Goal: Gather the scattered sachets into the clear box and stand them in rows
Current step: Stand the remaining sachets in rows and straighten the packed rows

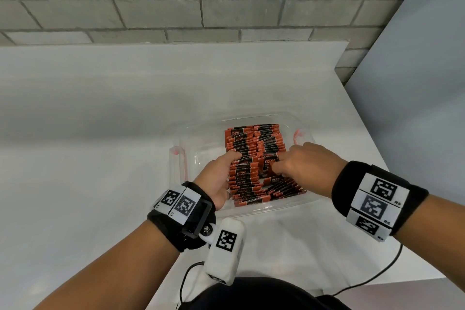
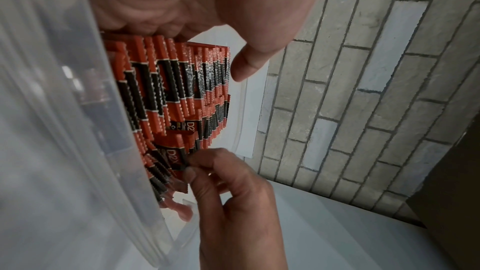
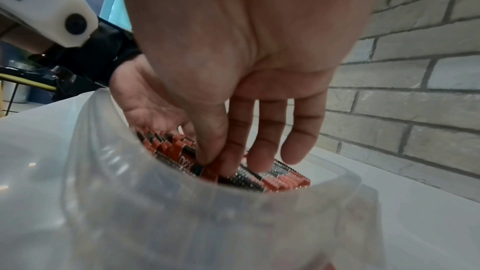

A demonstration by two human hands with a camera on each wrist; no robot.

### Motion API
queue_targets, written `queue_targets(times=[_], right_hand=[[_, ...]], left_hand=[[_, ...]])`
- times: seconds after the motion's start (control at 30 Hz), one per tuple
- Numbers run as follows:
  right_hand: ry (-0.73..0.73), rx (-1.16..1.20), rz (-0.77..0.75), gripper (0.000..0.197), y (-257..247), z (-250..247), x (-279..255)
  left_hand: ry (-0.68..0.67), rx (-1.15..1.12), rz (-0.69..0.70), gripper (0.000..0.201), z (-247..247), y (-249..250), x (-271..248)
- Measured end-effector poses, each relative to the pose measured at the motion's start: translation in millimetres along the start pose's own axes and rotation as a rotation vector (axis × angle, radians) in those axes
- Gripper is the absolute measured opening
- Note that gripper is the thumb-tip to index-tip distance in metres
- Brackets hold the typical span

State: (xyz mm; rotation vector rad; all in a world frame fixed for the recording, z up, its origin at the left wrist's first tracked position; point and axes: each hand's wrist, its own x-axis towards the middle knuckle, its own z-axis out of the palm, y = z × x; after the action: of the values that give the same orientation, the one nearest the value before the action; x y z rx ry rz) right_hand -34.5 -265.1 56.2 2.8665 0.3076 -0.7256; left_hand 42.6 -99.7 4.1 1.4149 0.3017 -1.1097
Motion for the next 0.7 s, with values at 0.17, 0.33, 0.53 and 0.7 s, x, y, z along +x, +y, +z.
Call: queue_targets(times=[0.17,0.33,0.53,0.7], right_hand=[[0.0,0.066,-0.001,0.023,4,6,1],[-0.005,0.293,0.109,0.007,9,8,1],[0.139,0.708,0.409,0.027,5,0,-14],[0.131,1.168,0.63,0.03,-6,1,-8]], left_hand=[[-0.009,0.009,-0.005,0.019,1,0,0],[-0.002,0.009,-0.007,0.019,1,-1,1],[0.002,0.005,-0.016,0.019,0,-1,2],[-0.004,-0.01,-0.025,0.019,1,1,-1]])
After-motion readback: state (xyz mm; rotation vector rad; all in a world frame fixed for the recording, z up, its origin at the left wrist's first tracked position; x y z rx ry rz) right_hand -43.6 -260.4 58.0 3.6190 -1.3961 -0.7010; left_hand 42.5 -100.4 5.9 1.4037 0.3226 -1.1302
